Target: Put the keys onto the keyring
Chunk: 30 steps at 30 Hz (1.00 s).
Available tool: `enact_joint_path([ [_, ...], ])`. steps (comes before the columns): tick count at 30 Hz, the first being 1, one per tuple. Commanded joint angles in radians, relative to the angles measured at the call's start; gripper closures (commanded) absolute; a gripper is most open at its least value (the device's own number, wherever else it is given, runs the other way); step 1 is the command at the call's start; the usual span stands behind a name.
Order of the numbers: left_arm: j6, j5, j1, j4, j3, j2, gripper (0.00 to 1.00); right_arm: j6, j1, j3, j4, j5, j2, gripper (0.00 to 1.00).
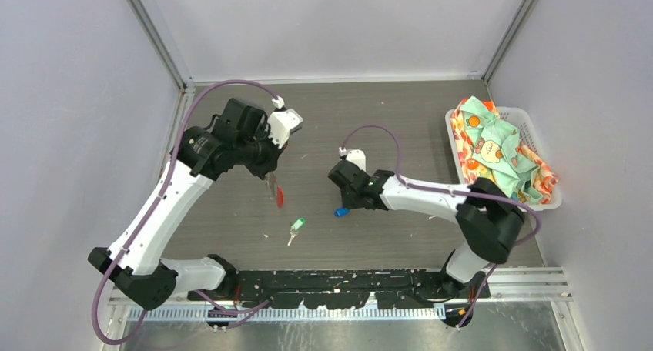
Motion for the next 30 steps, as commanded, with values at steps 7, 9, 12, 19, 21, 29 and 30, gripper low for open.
enact_joint_path([
  [7,0.046,-0.104,0.053,0.024,0.050,-0.010,1.00,0.023,0.211,-0.010,0.352,-0.125,-0.072,0.70],
  [9,0.054,-0.104,0.084,0.016,0.063,-0.013,1.00,0.028,0.214,-0.020,0.447,-0.248,-0.025,0.71],
  [12,0.067,-0.104,0.110,-0.004,0.078,-0.017,1.00,0.066,0.215,-0.060,0.627,-0.396,0.033,0.75],
  [19,0.081,-0.157,0.112,-0.032,0.067,-0.056,1.00,0.104,0.228,-0.051,0.743,-0.400,0.152,0.80],
  [21,0.080,-0.153,0.112,-0.047,0.076,-0.062,1.00,0.111,0.228,-0.056,0.717,-0.360,0.167,0.81],
  [29,0.075,-0.084,0.112,-0.072,0.102,-0.079,1.00,0.128,0.224,-0.046,0.462,-0.053,0.167,0.81],
  [30,0.074,-0.048,0.112,-0.074,0.101,-0.081,1.00,0.130,0.220,-0.049,0.434,-0.002,0.157,0.81],
])
